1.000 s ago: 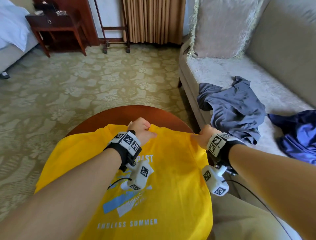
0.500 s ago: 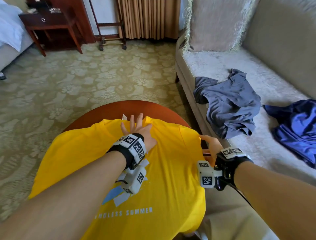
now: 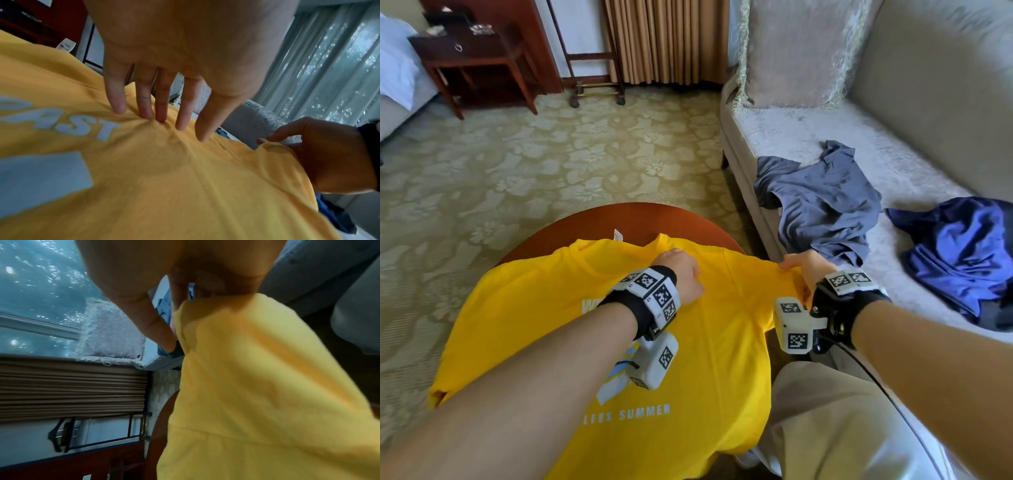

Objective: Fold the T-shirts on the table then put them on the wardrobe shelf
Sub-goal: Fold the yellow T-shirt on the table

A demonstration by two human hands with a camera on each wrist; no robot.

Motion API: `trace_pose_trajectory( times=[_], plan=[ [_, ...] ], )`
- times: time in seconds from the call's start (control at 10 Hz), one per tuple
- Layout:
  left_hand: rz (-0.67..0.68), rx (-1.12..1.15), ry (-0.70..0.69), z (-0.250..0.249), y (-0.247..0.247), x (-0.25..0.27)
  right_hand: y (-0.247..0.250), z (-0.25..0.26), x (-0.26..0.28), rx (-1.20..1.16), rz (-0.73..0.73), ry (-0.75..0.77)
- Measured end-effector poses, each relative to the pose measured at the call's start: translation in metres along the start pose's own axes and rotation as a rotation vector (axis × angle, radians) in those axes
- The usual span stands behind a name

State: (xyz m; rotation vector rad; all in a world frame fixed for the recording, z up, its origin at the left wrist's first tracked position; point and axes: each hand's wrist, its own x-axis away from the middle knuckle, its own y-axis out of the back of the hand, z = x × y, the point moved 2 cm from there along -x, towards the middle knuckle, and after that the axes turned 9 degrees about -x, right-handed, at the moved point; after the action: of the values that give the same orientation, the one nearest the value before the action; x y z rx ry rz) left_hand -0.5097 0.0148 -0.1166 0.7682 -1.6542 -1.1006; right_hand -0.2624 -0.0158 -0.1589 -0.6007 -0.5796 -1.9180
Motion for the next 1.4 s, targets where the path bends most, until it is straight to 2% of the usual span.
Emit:
trace_pose_trajectory(
  times=[0.1,0.2,0.3,0.4,0.5,0.6,0.7,0.8,0.9,1.0,1.1,1.2,1.3,1.4],
  plan=[
    [0.065,0.083,0.002,-0.001,0.006,0.004,-0.005,0.020,0.034,0.017,0.021,0.138],
    [0.133,0.212,0.016,0.002,0.005,0.007,-0.011,0.027,0.055,0.049,-0.033,0.306],
    [0.129,0.358,0.012,0.003,0.006,0.014,-0.024,0.031,0.076,0.171,-0.049,0.411],
    [0.110,0.436,0.004,0.005,0.010,0.019,-0.046,0.031,0.092,0.380,-0.013,0.455],
    [0.094,0.548,0.014,0.015,0.016,0.026,-0.074,0.023,0.104,0.634,0.086,0.493],
    [0.044,0.702,0.055,0.033,0.017,0.036,-0.099,0.019,0.122,0.793,0.168,0.454],
    [-0.062,0.887,0.184,0.061,0.021,0.051,-0.118,0.012,0.127,0.921,0.241,0.334],
    [-0.152,0.970,0.334,0.107,0.021,0.071,-0.138,0.008,0.130,0.888,0.267,0.260],
    [-0.287,1.055,0.564,0.165,0.014,0.099,-0.174,-0.002,0.146,1.086,0.282,0.291],
    [-0.319,1.105,0.785,0.222,-0.007,0.136,-0.211,-0.013,0.147,0.990,0.293,0.344],
    [-0.232,1.038,0.846,0.266,-0.032,0.167,-0.251,-0.027,0.155,0.994,0.223,0.421],
    [-0.121,1.135,0.753,0.286,-0.058,0.181,-0.281,-0.045,0.163,1.024,0.187,0.454],
    [-0.084,1.412,0.693,0.291,-0.080,0.186,-0.304,-0.056,0.175,1.135,0.197,0.530],
    [-0.057,1.679,0.754,0.304,-0.100,0.179,-0.318,-0.071,0.175,1.286,0.242,0.492]
  ],
)
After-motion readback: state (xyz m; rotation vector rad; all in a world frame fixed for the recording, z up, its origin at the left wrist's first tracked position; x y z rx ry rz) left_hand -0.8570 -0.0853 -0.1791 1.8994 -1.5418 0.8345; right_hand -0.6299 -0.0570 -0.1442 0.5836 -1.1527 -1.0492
